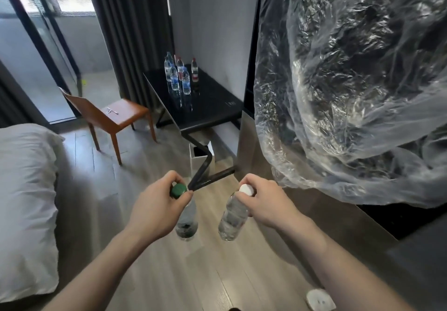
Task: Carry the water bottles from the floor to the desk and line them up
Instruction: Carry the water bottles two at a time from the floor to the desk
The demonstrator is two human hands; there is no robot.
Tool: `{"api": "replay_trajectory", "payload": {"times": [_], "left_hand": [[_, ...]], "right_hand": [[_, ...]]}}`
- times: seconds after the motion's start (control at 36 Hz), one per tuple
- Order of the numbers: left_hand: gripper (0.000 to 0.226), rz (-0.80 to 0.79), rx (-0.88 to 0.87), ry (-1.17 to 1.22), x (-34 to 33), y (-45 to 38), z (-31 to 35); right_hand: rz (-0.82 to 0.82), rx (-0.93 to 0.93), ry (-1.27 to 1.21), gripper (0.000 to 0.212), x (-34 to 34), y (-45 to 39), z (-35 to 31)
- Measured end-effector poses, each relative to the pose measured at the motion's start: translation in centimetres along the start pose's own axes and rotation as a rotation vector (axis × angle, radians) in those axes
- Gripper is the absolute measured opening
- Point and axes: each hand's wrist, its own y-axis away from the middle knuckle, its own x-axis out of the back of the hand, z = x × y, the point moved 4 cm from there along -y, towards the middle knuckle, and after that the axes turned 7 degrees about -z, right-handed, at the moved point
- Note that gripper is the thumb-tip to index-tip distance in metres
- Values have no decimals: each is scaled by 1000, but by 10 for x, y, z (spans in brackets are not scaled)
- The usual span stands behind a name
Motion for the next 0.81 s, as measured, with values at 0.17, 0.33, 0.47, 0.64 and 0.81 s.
{"api": "replay_trajectory", "payload": {"times": [0.17,0.33,0.47,0.64,0.81], "left_hand": [[19,-11,-14,28,23,-86,-32],[20,-43,-2,11,34,-186,-60],[19,-44,13,-14,52,-278,-82],[18,12,10,23,82,-369,-109],[18,23,20,51,112,-451,-147]], "right_hand": [[28,48,20,15,5,-89,-34],[15,68,-5,20,4,-196,-50],[-47,72,-17,17,7,-291,-65],[-130,114,41,14,19,-399,-101],[-129,126,72,13,18,-492,-135]]}}
